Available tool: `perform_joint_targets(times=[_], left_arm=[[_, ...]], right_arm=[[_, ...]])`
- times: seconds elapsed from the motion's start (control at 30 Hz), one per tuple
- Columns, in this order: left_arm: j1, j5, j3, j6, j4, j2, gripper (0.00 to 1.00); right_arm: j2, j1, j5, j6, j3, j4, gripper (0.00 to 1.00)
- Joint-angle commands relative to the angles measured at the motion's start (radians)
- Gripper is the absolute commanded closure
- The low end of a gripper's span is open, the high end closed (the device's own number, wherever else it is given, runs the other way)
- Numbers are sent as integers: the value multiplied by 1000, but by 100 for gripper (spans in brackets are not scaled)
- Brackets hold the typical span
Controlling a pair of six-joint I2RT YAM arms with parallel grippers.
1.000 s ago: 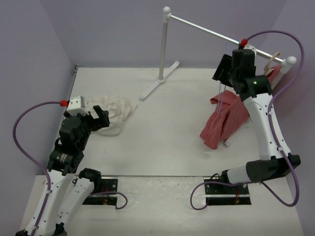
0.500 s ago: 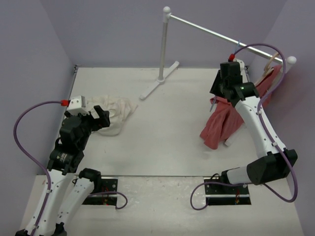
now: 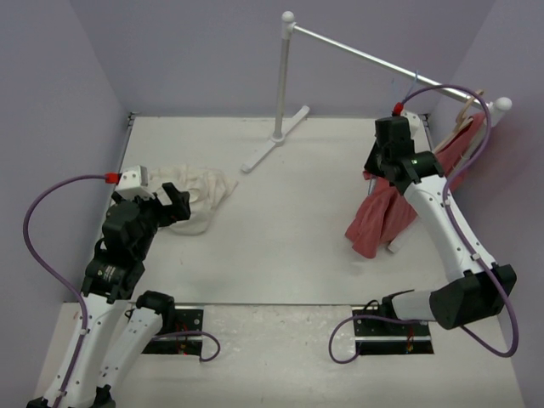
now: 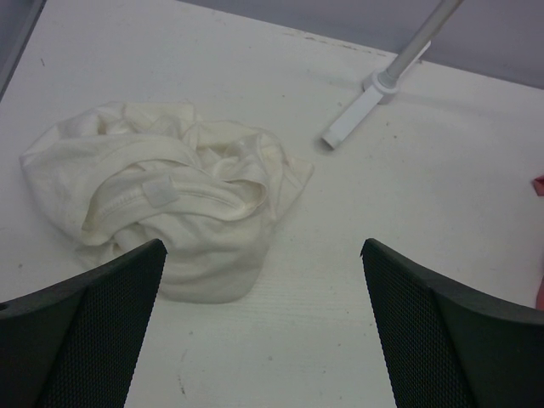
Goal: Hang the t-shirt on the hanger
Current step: Pick up the hanger from the clothesline.
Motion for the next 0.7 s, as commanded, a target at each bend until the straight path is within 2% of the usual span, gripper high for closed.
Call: perform_joint_targets(times=[0.0,0.07,0.23,0.67], left_arm=[[-2,18,-21,20,46,-8,0],[-2,18,-20,20,45,-8,0],[-2,18,-21,20,45,-9,0],[-2,13,-21,21,43,-6,0]], right_arm=[[-43,20,48,30,7,19,83],[-49,22,52,33,6,14,84],[-58,26,57,37,-7,4,100],[-78,37,28,-18,39,-13,100]])
